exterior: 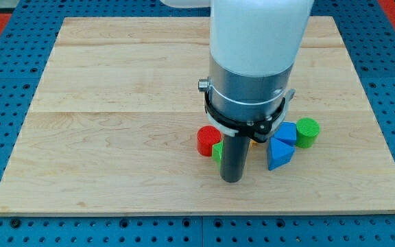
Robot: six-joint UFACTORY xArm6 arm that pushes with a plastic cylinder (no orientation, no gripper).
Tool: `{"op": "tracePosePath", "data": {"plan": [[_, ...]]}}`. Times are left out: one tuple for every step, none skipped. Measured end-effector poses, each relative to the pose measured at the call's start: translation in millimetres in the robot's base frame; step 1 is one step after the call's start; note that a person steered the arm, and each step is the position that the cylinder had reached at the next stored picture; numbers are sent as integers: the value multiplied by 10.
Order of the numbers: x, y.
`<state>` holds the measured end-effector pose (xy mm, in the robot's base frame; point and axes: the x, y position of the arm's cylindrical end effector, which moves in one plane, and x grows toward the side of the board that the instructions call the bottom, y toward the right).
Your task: Move the green star and red circle towards the top side
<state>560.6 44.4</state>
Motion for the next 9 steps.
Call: {"op": "tracePosePath", "data": {"plan": [[-5,-59],[-108,-395],[-210,-647],[-248,-647],[-256,-647],[-278,-647],[-306,-647],[-274,-647],[-38,-632]]}}
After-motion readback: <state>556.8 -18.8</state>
